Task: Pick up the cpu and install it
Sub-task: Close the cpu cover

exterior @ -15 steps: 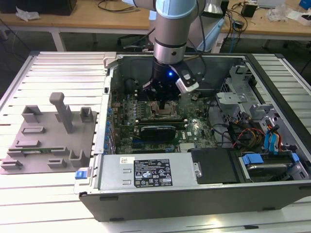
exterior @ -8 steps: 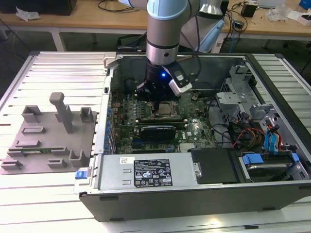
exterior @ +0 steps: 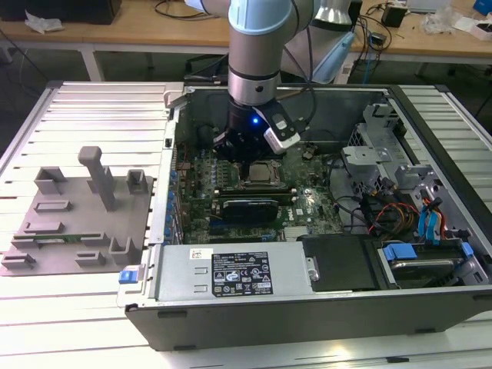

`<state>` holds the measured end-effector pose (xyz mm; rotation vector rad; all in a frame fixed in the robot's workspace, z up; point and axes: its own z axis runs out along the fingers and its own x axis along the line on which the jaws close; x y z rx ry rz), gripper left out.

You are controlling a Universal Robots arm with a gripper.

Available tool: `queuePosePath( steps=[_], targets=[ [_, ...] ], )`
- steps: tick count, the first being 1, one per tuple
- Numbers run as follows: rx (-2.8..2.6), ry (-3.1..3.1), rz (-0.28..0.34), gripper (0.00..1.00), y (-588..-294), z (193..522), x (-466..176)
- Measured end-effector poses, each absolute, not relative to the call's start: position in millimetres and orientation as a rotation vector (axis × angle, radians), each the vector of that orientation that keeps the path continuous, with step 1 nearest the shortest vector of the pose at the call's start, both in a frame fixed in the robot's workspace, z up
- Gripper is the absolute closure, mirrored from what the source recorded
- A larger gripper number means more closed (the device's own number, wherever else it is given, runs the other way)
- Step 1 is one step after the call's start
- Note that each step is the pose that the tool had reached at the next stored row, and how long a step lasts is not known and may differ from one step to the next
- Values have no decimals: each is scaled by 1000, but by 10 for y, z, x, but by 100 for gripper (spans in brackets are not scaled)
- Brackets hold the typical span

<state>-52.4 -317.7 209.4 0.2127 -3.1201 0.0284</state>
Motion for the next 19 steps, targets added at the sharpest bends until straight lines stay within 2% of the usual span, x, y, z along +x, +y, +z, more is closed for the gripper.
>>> queuePosePath(
  steps=[13,19],
  targets=[
    [213,-3120,29,89,-3177,2029,-524],
    [213,-3120,28,89,-3177,2252,-524]
  ],
)
